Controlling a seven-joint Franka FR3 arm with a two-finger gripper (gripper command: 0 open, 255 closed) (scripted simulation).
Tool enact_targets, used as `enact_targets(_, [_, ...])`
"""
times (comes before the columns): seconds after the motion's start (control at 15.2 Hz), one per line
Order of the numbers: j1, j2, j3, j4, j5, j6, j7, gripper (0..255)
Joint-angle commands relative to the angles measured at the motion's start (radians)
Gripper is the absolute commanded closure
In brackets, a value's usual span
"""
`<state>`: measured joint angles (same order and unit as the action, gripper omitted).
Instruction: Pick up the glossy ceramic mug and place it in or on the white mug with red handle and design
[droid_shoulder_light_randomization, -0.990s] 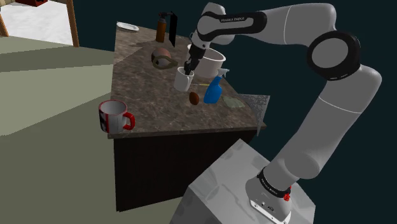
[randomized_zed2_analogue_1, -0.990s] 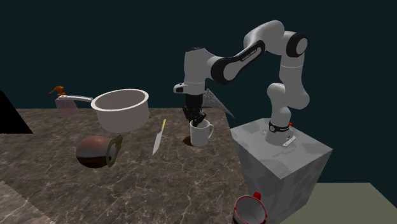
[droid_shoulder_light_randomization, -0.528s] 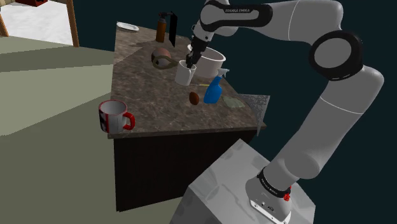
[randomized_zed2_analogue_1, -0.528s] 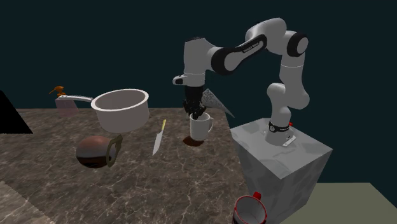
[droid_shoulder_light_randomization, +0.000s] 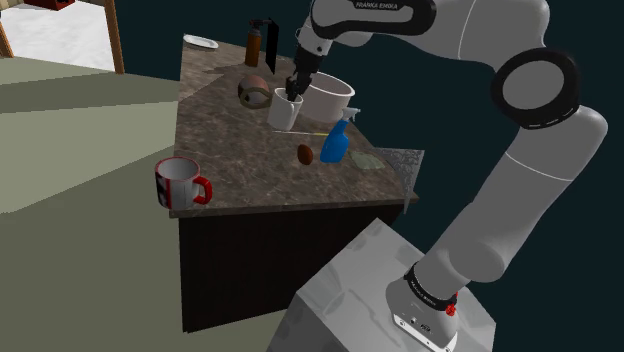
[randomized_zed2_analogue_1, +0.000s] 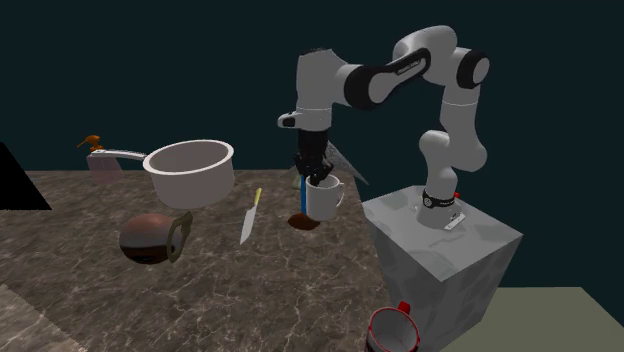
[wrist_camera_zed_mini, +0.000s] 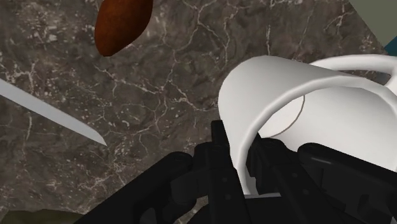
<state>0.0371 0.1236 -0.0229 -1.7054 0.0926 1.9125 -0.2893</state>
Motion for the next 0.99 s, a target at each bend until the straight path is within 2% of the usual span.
enact_targets(0.0, [0.025,0.0,0.019,0.006,-0.006,-0.002,0.046,255])
enact_targets(0.46, [0.116,0.023,0.084,0.048,-0.032,-0.01,0.21,255])
enact_targets(0.92, [0.211,0.094,0.143,0.155,-0.067,-0.038,0.371,255])
